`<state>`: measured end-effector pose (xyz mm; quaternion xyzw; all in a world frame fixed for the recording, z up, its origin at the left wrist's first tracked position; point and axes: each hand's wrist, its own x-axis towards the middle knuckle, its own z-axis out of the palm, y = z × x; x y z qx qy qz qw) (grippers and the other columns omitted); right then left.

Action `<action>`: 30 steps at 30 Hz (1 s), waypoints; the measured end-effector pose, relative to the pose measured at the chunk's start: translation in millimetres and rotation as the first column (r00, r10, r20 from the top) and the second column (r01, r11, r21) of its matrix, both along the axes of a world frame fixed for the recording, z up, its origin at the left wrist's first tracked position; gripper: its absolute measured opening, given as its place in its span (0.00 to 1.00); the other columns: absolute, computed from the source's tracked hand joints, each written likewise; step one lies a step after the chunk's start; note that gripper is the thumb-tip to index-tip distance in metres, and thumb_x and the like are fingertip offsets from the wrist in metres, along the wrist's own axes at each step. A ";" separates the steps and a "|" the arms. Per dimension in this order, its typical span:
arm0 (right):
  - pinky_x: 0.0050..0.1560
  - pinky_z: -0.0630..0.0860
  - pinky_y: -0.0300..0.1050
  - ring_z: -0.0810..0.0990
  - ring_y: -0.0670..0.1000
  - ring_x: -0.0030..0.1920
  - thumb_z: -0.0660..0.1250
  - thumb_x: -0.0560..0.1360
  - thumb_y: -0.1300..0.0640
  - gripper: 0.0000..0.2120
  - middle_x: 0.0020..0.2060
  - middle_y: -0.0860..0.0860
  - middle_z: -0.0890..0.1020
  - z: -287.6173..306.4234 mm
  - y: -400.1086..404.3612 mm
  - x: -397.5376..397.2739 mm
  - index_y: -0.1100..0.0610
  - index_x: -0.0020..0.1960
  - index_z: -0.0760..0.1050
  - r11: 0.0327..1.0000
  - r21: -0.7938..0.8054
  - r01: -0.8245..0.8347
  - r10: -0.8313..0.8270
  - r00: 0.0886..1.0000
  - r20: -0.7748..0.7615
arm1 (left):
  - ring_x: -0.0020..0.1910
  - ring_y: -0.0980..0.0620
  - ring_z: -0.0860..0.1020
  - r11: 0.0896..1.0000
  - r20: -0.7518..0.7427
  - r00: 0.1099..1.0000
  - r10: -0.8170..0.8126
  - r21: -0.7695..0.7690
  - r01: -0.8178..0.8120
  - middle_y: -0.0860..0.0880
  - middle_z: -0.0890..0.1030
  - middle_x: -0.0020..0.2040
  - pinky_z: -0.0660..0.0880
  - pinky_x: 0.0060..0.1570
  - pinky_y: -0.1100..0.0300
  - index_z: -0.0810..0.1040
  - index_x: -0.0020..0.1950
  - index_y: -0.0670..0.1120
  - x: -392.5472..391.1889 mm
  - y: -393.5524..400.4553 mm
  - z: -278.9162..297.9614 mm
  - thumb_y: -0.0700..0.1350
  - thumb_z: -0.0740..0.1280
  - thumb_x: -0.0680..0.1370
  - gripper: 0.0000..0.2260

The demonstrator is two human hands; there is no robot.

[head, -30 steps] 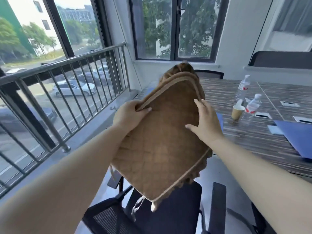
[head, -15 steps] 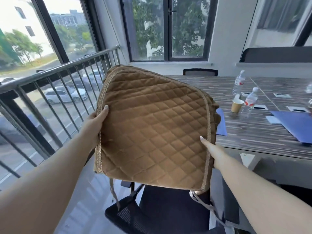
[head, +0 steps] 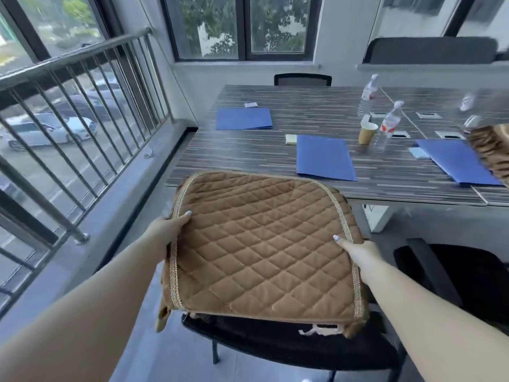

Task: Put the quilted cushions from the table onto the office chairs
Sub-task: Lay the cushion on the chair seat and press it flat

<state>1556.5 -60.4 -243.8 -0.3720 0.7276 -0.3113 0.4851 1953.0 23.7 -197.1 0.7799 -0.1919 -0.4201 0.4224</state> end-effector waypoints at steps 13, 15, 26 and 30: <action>0.58 0.74 0.56 0.78 0.64 0.54 0.75 0.68 0.48 0.29 0.50 0.61 0.79 -105.9 5.6 -40.1 0.68 0.58 0.74 0.952 0.295 0.080 -0.021 0.980 -0.198 | 0.55 0.38 0.79 0.865 -0.093 0.971 -0.218 0.442 0.237 0.40 0.79 0.58 0.77 0.56 0.43 0.72 0.65 0.39 -44.3 -39.8 -131.7 0.58 0.77 0.60 0.40; 0.57 0.75 0.56 0.78 0.64 0.53 0.74 0.69 0.48 0.28 0.46 0.59 0.77 -115.7 -10.6 -40.1 0.69 0.57 0.73 0.951 0.301 0.076 -0.007 0.975 -0.224 | 0.56 0.38 0.78 0.852 -0.078 0.973 -0.216 0.472 0.227 0.41 0.78 0.60 0.77 0.56 0.43 0.71 0.67 0.41 -47.9 -55.2 -144.6 0.59 0.77 0.60 0.41; 0.44 0.71 0.50 0.76 0.61 0.47 0.70 0.73 0.47 0.27 0.51 0.61 0.78 -187.4 -147.0 -30.3 0.66 0.62 0.69 0.966 0.236 0.105 -0.015 0.935 -0.355 | 0.51 0.42 0.76 0.863 0.127 0.941 -0.313 0.452 0.226 0.40 0.78 0.57 0.73 0.48 0.52 0.71 0.63 0.38 -62.6 -183.1 -229.4 0.48 0.71 0.74 0.22; 0.39 0.68 0.47 0.77 0.61 0.46 0.69 0.74 0.48 0.25 0.52 0.61 0.79 -232.8 -169.6 -17.2 0.65 0.61 0.69 0.973 0.207 0.105 -0.018 0.923 -0.384 | 0.59 0.38 0.75 0.850 0.136 0.948 -0.288 0.493 0.187 0.38 0.76 0.62 0.72 0.51 0.52 0.67 0.68 0.36 -55.6 -206.3 -285.0 0.48 0.70 0.75 0.26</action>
